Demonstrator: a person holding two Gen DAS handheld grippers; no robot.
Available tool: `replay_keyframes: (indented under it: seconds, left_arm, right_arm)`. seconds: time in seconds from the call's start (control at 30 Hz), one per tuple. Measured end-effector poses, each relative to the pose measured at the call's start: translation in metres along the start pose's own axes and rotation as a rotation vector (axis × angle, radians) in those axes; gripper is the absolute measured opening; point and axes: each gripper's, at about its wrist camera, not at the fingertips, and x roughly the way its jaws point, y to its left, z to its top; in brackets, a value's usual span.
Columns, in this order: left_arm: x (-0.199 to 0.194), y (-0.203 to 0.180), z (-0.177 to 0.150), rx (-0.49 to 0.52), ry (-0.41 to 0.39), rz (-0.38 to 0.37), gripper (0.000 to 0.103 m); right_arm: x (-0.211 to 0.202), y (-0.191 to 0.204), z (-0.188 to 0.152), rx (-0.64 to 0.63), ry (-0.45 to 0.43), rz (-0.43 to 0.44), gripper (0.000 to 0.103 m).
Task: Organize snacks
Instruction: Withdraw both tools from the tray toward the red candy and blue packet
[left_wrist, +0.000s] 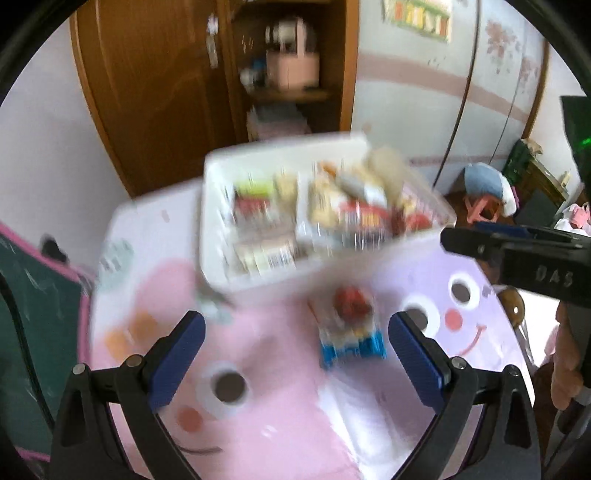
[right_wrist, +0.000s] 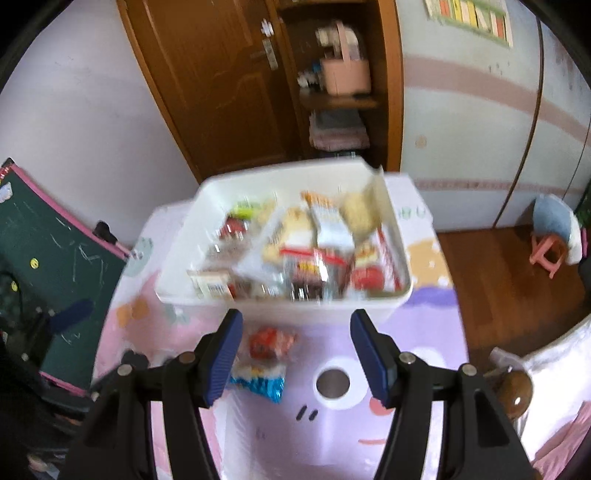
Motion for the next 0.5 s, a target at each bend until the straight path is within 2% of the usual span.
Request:
replay_keyframes:
  seconds: [0.07, 0.17, 0.37, 0.5]
  left_arm:
    - [0.025, -0.001, -0.014, -0.043, 0.051, -0.013, 0.099]
    - [0.053, -0.006, -0.026, -0.073, 0.078, -0.012, 0.099]
    - [0.1, -0.023, -0.033, -0.07, 0.132, 0.018, 0.099]
    - [0.12, -0.035, -0.035, -0.076, 0.158, 0.008, 0.099]
  right_arm:
    - [0.016, -0.009, -0.012, 0.031, 0.034, -0.001, 0.061]
    - [0.037, -0.026, -0.031, 0.09, 0.074, 0.002, 0.061]
    - [0.061, -0.056, -0.051, 0.201, 0.121, 0.021, 0.061]
    - [0.07, -0.067, -0.06, 0.241, 0.134, 0.034, 0.061]
